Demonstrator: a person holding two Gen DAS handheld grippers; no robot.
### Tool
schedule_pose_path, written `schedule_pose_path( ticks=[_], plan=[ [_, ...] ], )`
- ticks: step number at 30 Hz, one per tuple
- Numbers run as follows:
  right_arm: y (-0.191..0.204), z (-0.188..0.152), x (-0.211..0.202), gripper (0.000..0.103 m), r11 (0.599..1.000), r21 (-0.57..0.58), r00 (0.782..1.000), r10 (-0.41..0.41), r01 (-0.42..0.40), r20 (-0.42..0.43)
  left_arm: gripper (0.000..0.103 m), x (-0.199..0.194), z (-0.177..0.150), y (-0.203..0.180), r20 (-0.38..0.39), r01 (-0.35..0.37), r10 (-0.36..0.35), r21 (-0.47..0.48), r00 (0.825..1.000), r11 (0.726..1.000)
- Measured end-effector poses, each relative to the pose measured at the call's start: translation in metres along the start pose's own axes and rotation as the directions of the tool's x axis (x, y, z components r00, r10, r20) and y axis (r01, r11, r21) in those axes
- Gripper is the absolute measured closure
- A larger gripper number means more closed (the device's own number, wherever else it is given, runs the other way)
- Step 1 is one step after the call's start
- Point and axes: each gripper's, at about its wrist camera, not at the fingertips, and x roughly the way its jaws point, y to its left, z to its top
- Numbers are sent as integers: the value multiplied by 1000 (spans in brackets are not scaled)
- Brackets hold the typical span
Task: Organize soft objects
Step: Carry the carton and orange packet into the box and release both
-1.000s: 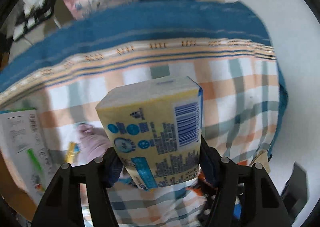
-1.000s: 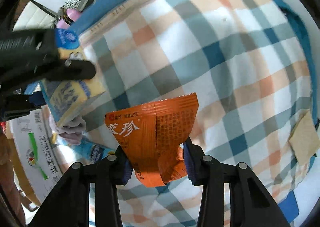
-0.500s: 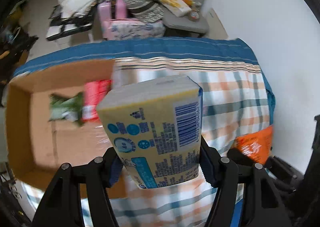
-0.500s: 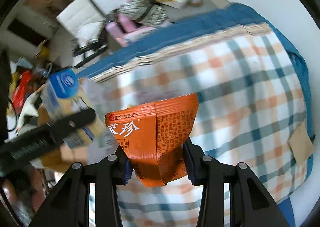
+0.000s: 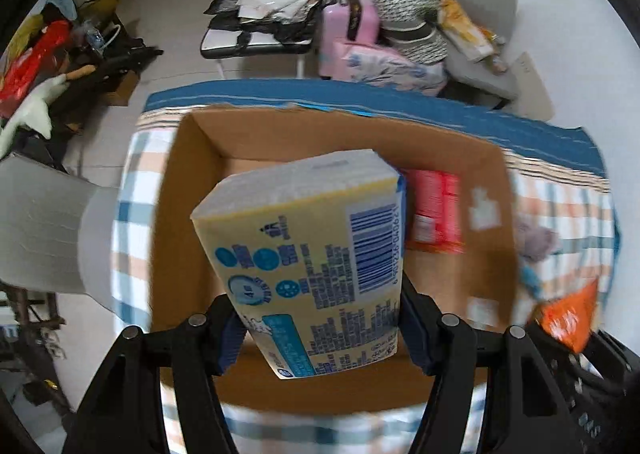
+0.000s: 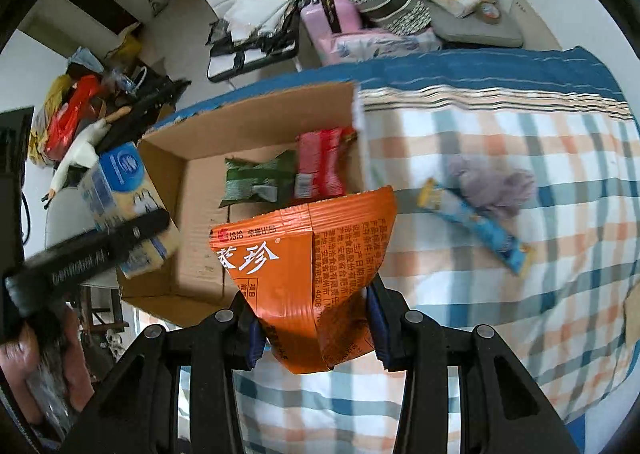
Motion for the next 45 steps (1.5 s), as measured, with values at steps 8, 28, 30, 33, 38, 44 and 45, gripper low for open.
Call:
schedule_pose_path(
  ticks=[8, 28, 30, 33, 38, 44, 45],
  plan=[
    [29, 7, 61, 59, 999, 22, 995, -48, 50, -88, 40, 59, 44, 27, -92, -16, 18, 22, 996, 1000],
    [31, 16, 122, 36, 989, 69, 975, -117, 133, -189, 21, 96, 65, 34, -191, 17, -12, 21, 981, 1000],
    [35, 16, 118, 20, 990, 58, 975, -117, 130, -188, 15, 86, 58, 38, -171, 16, -13, 19, 985, 1000],
    [39, 14, 108, 9, 991, 37, 976, -118, 127, -181, 10, 72, 47, 44, -139, 8, -5, 18, 990, 1000],
    [46, 8, 90, 7, 987, -5, 974, -157, 158, -162, 4, 44, 18, 50, -79, -2, 3, 14, 997, 1000],
    [56, -3, 71, 7, 981, -42, 974, -191, 187, -120, 4, 12, -17, 54, -16, 5, -5, 0, 1000, 1000],
    [56, -5, 67, 7, 981, -45, 975, -194, 190, -110, 4, 7, -23, 54, -8, 3, -3, -1, 1000, 1000]
  ],
)
